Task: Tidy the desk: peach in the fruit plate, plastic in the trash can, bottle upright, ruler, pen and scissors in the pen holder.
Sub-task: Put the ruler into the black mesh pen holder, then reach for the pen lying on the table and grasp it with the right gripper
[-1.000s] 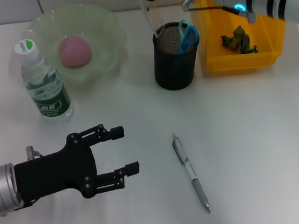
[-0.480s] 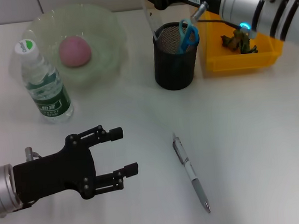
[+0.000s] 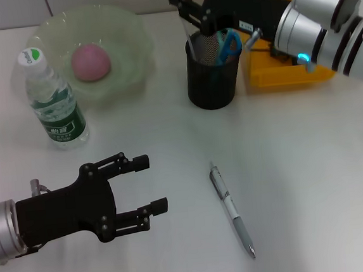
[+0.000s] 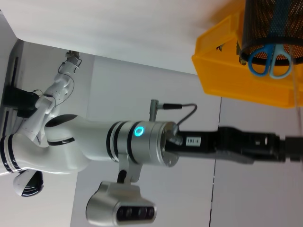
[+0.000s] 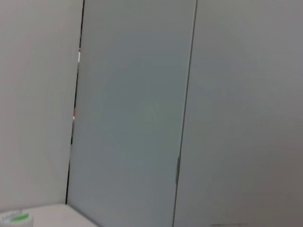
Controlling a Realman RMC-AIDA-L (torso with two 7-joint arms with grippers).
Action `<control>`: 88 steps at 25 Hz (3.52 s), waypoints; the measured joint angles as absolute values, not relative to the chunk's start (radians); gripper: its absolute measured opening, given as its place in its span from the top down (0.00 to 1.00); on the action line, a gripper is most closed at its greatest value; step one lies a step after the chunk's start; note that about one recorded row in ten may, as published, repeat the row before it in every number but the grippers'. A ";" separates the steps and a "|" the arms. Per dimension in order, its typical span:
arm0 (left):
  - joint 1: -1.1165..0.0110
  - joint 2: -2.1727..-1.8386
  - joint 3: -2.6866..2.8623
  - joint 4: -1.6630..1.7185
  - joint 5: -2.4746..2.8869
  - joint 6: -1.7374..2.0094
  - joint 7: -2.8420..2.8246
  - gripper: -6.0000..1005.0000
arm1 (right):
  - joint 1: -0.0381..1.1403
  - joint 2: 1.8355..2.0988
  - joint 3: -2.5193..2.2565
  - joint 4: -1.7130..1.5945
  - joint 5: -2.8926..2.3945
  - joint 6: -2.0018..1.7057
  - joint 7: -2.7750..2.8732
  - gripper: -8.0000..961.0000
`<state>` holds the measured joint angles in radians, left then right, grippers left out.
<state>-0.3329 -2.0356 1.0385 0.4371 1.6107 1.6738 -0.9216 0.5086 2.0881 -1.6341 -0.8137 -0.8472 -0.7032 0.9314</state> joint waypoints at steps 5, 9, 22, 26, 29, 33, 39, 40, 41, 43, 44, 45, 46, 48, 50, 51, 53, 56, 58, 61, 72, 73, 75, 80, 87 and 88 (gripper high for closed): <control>-0.334 -2.036 1.039 0.437 1.611 1.674 -0.922 0.21 | 0.519 2.089 -1.632 -0.736 -0.786 -0.770 0.842 0.60; -0.335 -2.036 1.038 0.438 1.611 1.674 -0.922 0.21 | 0.510 2.090 -1.633 -0.699 -0.700 -0.835 0.755 0.60; -0.340 -2.036 1.038 0.440 1.611 1.676 -0.917 0.21 | 0.446 2.087 -1.629 -0.743 -0.692 -0.883 0.767 0.37; -0.334 -2.038 1.031 0.442 1.611 1.680 -0.910 0.21 | 0.366 2.081 -1.625 -0.897 -0.709 -0.890 0.850 0.35; -0.330 -2.038 1.029 0.442 1.610 1.686 -0.908 0.21 | 0.306 2.079 -1.605 -1.030 -0.806 -0.874 0.993 0.34; -0.327 -2.036 1.029 0.446 1.605 1.689 -0.907 0.21 | 0.252 2.079 -1.542 -1.227 -1.100 -0.841 1.366 0.32; -0.324 -2.037 1.026 0.454 1.602 1.689 -0.907 0.21 | 0.288 2.077 -1.443 -1.461 -1.799 -0.970 2.133 0.21; -0.324 -2.038 1.026 0.454 1.602 1.689 -0.907 0.21 | 0.302 2.079 -1.428 -1.491 -1.909 -1.019 2.243 0.20; -0.323 -2.038 1.025 0.454 1.602 1.689 -0.907 0.21 | 0.314 2.079 -1.420 -1.517 -1.994 -1.065 2.332 0.18; -0.323 -2.038 1.025 0.454 1.601 1.689 -0.907 0.21 | 0.338 2.079 -1.410 -1.556 -2.111 -1.152 2.473 0.16; -0.322 -2.039 1.024 0.454 1.601 1.688 -0.907 0.21 | 0.350 2.078 -1.405 -1.570 -2.152 -1.192 2.525 0.15; -0.322 -2.039 1.024 0.454 1.601 1.688 -0.906 0.21 | 0.364 2.078 -1.398 -1.582 -2.193 -1.238 2.575 0.14; -0.322 -2.039 1.024 0.454 1.601 1.687 -0.907 0.21 | 0.380 2.078 -1.389 -1.591 -2.228 -1.287 2.619 0.13; -0.322 -2.039 1.023 0.454 1.601 1.687 -0.907 0.21 | 0.408 2.078 -1.374 -1.600 -2.275 -1.375 2.675 0.13; -0.322 -2.039 1.023 0.454 1.601 1.688 -0.906 0.21 | 0.438 2.077 -1.355 -1.600 -2.301 -1.462 2.709 0.13; -0.321 -2.038 1.023 0.454 1.601 1.689 -0.906 0.21 | 0.453 2.077 -1.346 -1.598 -2.309 -1.505 2.719 0.13; -0.319 -2.037 1.019 0.454 1.602 1.689 -0.906 0.21 | 0.472 2.077 -1.335 -1.598 -2.322 -1.564 2.737 0.13; -0.308 -2.034 1.012 0.454 1.602 1.689 -0.900 0.21 | 0.493 2.077 -1.331 -1.604 -2.355 -1.653 2.775 0.13; -0.301 -2.033 1.007 0.458 1.602 1.691 -0.897 0.21 | 0.502 2.078 -1.332 -1.603 -2.371 -1.694 2.794 0.13; -0.294 -2.033 1.000 0.465 1.602 1.693 -0.896 0.21 | 0.510 2.079 -1.338 -1.585 -2.377 -1.721 2.807 0.14; -0.293 -2.030 0.987 0.466 1.609 1.685 -0.896 0.21 | 0.623 2.083 -1.403 -1.412 -2.444 -1.729 2.854 0.15; -0.293 -2.031 0.987 0.466 1.609 1.685 -0.896 0.21 | 0.639 2.084 -1.416 -1.396 -2.463 -1.724 2.862 0.16; -0.293 -2.034 0.989 0.466 1.609 1.685 -0.896 0.21 | 0.676 2.084 -1.446 -1.354 -2.484 -1.707 2.878 0.16; -0.295 -2.036 0.994 0.466 1.609 1.681 -0.895 0.21 | 0.759 2.087 -1.468 -1.237 -2.489 -1.662 2.894 0.17; -0.298 -2.039 0.994 0.466 1.609 1.671 -0.894 0.21 | 0.849 2.088 -1.469 -1.080 -2.489 -1.581 2.913 0.18; -0.299 -2.041 0.995 0.466 1.609 1.666 -0.893 0.21 | 0.863 2.088 -1.469 -1.057 -2.488 -1.569 2.913 0.18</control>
<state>-0.2990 -2.0408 0.9947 0.4663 1.6094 1.6659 -0.8930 0.8635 2.0878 -1.4690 -1.0572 -2.4881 -1.5689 2.9130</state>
